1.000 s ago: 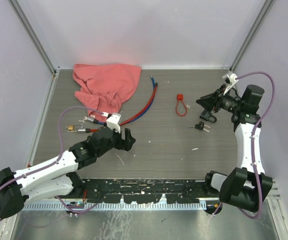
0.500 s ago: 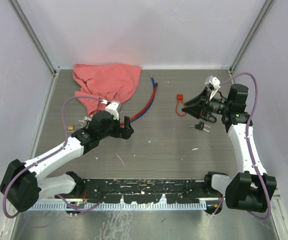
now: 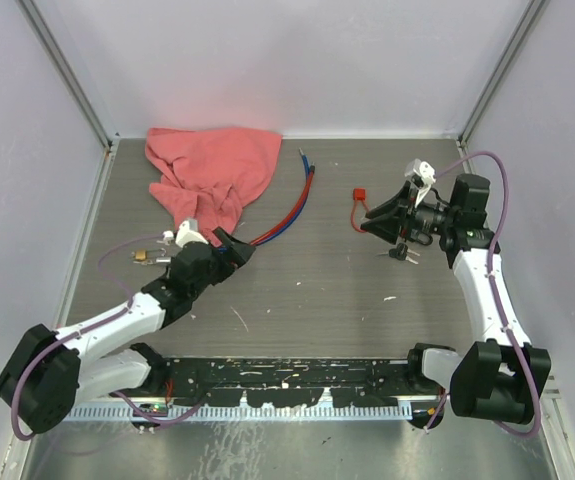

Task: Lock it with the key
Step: Pick up the lock from the center of the board.

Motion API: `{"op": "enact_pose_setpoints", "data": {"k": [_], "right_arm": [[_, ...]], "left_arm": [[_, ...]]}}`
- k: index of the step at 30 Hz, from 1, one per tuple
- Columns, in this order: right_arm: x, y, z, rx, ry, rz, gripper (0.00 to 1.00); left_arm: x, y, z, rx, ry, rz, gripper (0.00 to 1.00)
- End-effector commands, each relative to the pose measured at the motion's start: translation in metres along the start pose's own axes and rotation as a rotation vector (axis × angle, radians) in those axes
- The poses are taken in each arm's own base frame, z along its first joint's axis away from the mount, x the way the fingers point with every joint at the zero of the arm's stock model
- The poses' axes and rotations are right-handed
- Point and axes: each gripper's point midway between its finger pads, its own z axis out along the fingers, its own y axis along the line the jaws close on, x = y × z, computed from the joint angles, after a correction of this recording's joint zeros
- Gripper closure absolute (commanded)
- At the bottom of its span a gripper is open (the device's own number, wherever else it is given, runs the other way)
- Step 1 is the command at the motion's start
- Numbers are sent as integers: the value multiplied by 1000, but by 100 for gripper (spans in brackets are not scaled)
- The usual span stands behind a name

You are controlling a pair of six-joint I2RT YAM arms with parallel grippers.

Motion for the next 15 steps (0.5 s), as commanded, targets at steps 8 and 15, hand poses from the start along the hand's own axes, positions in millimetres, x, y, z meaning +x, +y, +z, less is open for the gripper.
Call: {"op": "enact_pose_setpoints", "data": {"k": [8, 15], "right_arm": [[-3, -6, 2, -1, -14, -15, 55], [4, -10, 7, -6, 2, 23, 55]], "left_arm": [[-44, 58, -4, -406, -260, -433, 46], [-41, 81, 19, -543, -167, -507, 48]]}}
